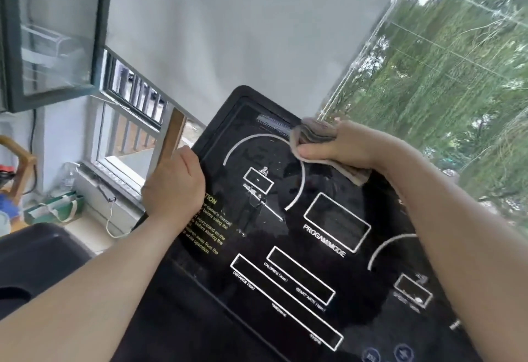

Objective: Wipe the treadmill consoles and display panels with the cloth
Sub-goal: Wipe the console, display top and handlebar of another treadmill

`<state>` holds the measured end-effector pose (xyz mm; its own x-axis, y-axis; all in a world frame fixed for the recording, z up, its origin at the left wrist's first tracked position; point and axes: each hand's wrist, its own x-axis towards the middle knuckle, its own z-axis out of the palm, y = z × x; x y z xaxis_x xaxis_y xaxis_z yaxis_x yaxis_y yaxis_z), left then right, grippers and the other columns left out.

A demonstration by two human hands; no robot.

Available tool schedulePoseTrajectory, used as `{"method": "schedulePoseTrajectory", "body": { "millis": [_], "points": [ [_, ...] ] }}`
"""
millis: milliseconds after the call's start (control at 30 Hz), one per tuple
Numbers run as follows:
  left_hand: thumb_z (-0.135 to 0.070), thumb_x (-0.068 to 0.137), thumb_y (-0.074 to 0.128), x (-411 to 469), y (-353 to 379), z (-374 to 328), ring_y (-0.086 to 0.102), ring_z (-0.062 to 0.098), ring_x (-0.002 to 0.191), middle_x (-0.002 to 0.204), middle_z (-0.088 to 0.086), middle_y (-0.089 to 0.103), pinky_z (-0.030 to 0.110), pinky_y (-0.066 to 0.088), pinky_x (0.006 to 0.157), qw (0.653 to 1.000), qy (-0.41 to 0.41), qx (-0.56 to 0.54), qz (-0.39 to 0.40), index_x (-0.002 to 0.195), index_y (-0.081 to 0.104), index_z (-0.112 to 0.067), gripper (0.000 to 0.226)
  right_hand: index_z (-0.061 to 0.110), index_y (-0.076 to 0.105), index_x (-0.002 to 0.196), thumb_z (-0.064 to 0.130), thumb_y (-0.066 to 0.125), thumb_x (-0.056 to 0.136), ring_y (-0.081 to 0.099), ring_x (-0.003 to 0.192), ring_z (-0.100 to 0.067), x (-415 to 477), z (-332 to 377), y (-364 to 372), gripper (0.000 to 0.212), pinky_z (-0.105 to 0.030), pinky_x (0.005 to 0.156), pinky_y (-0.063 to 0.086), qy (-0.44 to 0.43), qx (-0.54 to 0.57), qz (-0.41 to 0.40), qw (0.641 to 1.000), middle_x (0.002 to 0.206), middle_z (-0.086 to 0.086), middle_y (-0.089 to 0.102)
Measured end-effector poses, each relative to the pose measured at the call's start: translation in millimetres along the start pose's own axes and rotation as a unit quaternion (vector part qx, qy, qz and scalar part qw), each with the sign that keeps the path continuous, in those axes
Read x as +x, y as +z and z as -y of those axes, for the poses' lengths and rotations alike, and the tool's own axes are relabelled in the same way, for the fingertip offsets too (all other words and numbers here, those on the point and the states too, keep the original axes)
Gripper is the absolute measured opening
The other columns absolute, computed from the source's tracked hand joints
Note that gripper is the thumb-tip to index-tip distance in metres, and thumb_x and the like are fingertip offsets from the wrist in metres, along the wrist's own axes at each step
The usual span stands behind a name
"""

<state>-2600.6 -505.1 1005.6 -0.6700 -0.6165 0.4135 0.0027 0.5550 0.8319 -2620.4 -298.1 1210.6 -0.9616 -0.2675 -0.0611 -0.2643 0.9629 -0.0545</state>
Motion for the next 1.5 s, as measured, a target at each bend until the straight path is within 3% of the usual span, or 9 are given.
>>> {"method": "schedulePoseTrajectory", "body": {
  "millis": [167,567,833,900,967,1067,1234,1400,1500],
  "points": [
    [-0.036,0.103,0.012,-2.5,-1.4,-3.1,0.049,0.021,0.059,0.063,0.005,0.051,0.032,0.033,0.058,1.000,-0.008,0.004,0.015,0.070,0.042,-0.014,0.050,0.018,0.062,0.081,0.079,0.063,0.061,0.062,0.075,-0.013,-31.3,-34.0,-1.3,0.064,-0.027,0.062,0.045,0.038,-0.012,-0.005,0.999,0.083,0.003,0.065],
    [-0.031,0.103,0.014,-1.6,-2.8,-6.8,0.043,0.016,0.057,0.064,0.004,0.049,0.030,0.024,0.052,0.999,-0.022,0.040,0.010,0.071,0.040,-0.013,0.045,0.019,0.052,0.075,0.084,0.065,0.055,0.057,0.072,-0.015,62.9,76.6,18.5,0.070,-0.030,0.063,0.043,-0.036,0.004,-0.137,0.990,0.077,0.003,0.059],
    [-0.027,0.103,0.020,-6.8,-15.3,-25.3,0.047,0.029,0.082,0.077,0.005,0.047,0.036,0.030,0.070,0.998,-0.044,0.033,0.034,0.088,0.048,-0.006,0.037,0.013,0.057,0.079,0.083,0.061,0.061,0.059,0.075,-0.016,-49.1,-46.3,5.2,0.072,-0.029,0.063,0.045,0.075,-0.025,-0.039,0.996,0.083,-0.001,0.061],
    [-0.016,0.095,0.032,-8.3,-10.9,-41.5,0.051,0.035,0.095,0.095,0.015,0.055,0.039,0.036,0.072,0.999,-0.002,0.033,0.000,0.103,0.051,-0.002,0.025,0.012,0.063,0.086,0.086,0.058,0.054,0.061,0.078,-0.017,-71.2,-71.7,3.8,0.081,-0.031,0.071,0.050,0.089,-0.033,-0.020,0.995,0.086,-0.002,0.064],
    [-0.010,0.088,0.040,-13.2,-3.0,-67.4,0.046,0.037,0.115,0.125,0.019,0.050,0.043,0.040,0.091,0.994,0.095,0.043,0.005,0.128,0.046,-0.004,0.041,0.012,0.065,0.093,0.092,0.053,0.042,0.062,0.082,-0.018,-71.7,-74.1,-0.4,0.096,-0.033,0.078,0.052,0.086,-0.044,-0.001,0.995,0.090,0.000,0.064],
    [-0.014,0.095,0.038,-26.9,9.8,-111.7,0.014,0.030,0.146,0.159,0.009,0.019,0.041,0.016,0.119,0.969,0.228,0.036,0.092,0.151,0.025,-0.014,0.057,0.012,0.062,0.089,0.091,0.059,0.052,0.060,0.077,-0.016,-39.8,-42.7,0.0,0.087,-0.030,0.070,0.047,0.048,-0.049,-0.018,0.997,0.083,0.003,0.061],
    [-0.005,0.091,0.039,-24.6,0.8,-135.9,0.009,0.018,0.147,0.160,0.002,0.018,0.031,0.010,0.118,0.960,0.241,0.036,0.135,0.151,0.023,-0.013,0.063,0.010,0.059,0.092,0.067,0.070,0.068,0.058,0.070,-0.015,3.0,6.8,7.9,0.062,-0.026,0.057,0.042,-0.038,0.004,-0.074,0.997,0.080,-0.001,0.061],
    [-0.017,0.089,0.043,-45.0,-4.7,-163.8,0.042,0.021,0.126,0.131,0.002,0.049,0.026,0.030,0.102,0.947,0.281,-0.009,0.155,0.128,0.050,-0.012,0.040,0.009,0.063,0.098,0.066,0.066,0.068,0.062,0.079,-0.020,-18.6,-28.5,4.0,0.065,-0.029,0.069,0.051,-0.033,-0.020,-0.041,0.998,0.090,-0.006,0.066],
    [-0.020,0.096,0.038,-71.9,8.9,-185.6,0.040,0.022,0.131,0.136,0.001,0.053,0.040,0.028,0.111,0.919,0.356,-0.017,0.170,0.139,0.047,-0.021,0.044,0.018,0.066,0.095,0.079,0.065,0.056,0.065,0.080,-0.018,-56.4,-75.0,2.0,0.072,-0.032,0.077,0.054,0.011,-0.018,-0.022,1.000,0.089,0.000,0.068]
  ]
}}
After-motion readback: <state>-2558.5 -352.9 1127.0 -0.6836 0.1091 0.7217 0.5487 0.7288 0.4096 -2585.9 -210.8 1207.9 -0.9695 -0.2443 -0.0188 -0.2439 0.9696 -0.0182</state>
